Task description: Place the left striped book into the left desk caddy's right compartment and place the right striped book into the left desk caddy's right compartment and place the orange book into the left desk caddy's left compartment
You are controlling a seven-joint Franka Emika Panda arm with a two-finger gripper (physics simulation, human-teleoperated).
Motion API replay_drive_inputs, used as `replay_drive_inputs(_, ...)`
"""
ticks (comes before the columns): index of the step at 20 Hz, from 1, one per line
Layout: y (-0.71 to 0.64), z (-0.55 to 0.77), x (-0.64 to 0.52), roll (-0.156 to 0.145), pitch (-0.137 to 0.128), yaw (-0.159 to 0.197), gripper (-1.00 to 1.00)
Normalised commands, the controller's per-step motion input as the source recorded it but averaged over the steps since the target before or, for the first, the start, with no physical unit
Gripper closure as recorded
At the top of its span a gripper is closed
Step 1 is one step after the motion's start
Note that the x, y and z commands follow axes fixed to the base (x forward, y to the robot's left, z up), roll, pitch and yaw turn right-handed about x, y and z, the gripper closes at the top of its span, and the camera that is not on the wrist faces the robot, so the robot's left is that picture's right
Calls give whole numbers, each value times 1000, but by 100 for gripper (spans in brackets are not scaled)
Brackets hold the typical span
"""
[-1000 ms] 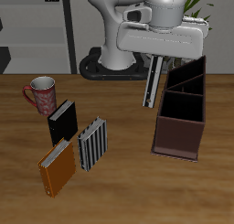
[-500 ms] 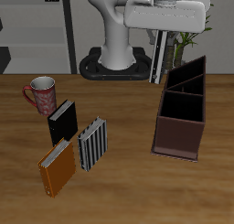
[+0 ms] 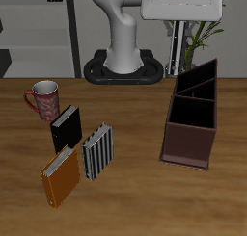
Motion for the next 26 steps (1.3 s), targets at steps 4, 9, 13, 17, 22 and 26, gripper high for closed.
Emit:
replay_drive_inputs(4,143,-18,-11,21,32,-28,100)
replay_drive_inputs(9,431,-72,42,64,46,22,100)
replay_drive_inputs(13,362,62,100,62,34,21,100)
replay_drive_inputs(17,406,61,169,65,38,34,100)
replay_drive_inputs(22,145,-12,187,41,69,4,100)
replay_drive_inputs(26,-76,45,199,-18,41,16,100)
